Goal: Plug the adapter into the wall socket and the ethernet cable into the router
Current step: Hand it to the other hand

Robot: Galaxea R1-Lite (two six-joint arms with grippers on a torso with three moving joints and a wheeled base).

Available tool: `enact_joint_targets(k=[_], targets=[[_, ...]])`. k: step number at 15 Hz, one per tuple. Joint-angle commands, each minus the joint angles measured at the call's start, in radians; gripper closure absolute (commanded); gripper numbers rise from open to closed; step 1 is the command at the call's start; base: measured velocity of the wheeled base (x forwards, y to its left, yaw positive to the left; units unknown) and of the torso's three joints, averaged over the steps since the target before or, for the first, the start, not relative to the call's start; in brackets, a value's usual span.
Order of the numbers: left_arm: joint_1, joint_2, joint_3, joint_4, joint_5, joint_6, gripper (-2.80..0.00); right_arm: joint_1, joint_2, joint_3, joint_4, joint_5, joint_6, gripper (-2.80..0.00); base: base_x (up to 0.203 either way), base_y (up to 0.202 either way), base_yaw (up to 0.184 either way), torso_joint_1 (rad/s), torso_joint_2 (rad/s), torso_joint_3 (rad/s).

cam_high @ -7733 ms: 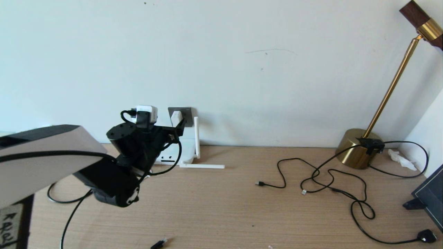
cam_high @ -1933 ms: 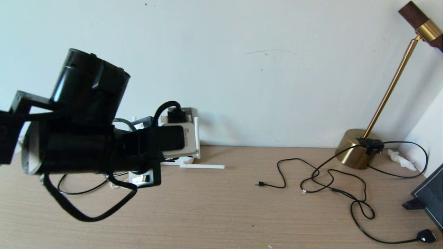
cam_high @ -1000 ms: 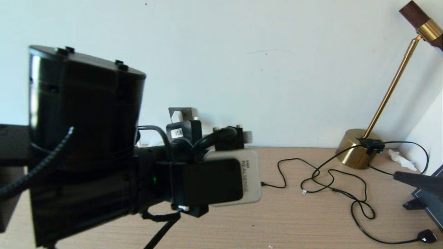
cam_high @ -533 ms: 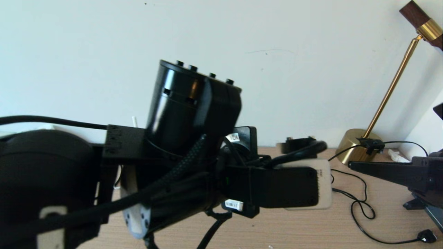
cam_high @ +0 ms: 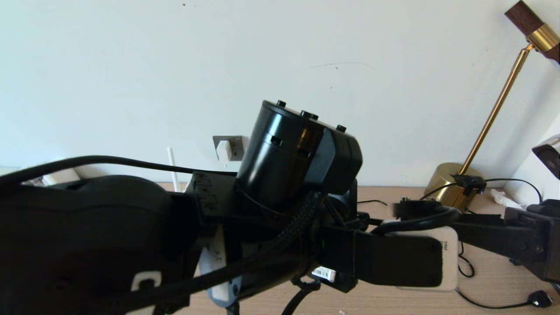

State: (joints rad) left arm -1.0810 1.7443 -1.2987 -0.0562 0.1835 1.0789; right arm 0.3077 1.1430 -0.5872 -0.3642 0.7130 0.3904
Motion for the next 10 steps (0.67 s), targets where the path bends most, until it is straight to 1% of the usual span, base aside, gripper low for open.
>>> enact_joint_targets(k=[1, 2, 4, 6, 10], targets=[[0.001, 0.004, -0.003, 0.001, -0.018, 0.004, 0.0, 0.005, 0.001, 0.015, -0.026, 0.005, 0.002, -2.8, 0.0, 0.0, 0.0, 0.0, 0.0, 0.0], [0.0, 0.009, -0.011, 0.001, -0.032, 0.003, 0.0, 0.015, 0.002, 0.017, -0.027, 0.005, 0.002, -2.8, 0.0, 0.0, 0.0, 0.0, 0.0, 0.0], [0.0, 0.017, -0.032, 0.002, -0.037, 0.004, 0.0, 0.025, 0.003, 0.016, -0.027, 0.005, 0.001, -2.8, 0.0, 0.0, 0.0, 0.0, 0.0, 0.0], [0.0, 0.04, -0.055, 0.001, -0.068, 0.004, 0.0, 0.034, 0.003, 0.024, -0.028, 0.005, -0.001, -2.8, 0.0, 0.0, 0.0, 0.0, 0.0, 0.0], [-0.016, 0.077, -0.096, 0.001, -0.07, 0.006, 0.0, 0.037, 0.003, 0.032, -0.029, 0.005, -0.001, -2.8, 0.0, 0.0, 0.0, 0.0, 0.0, 0.0]])
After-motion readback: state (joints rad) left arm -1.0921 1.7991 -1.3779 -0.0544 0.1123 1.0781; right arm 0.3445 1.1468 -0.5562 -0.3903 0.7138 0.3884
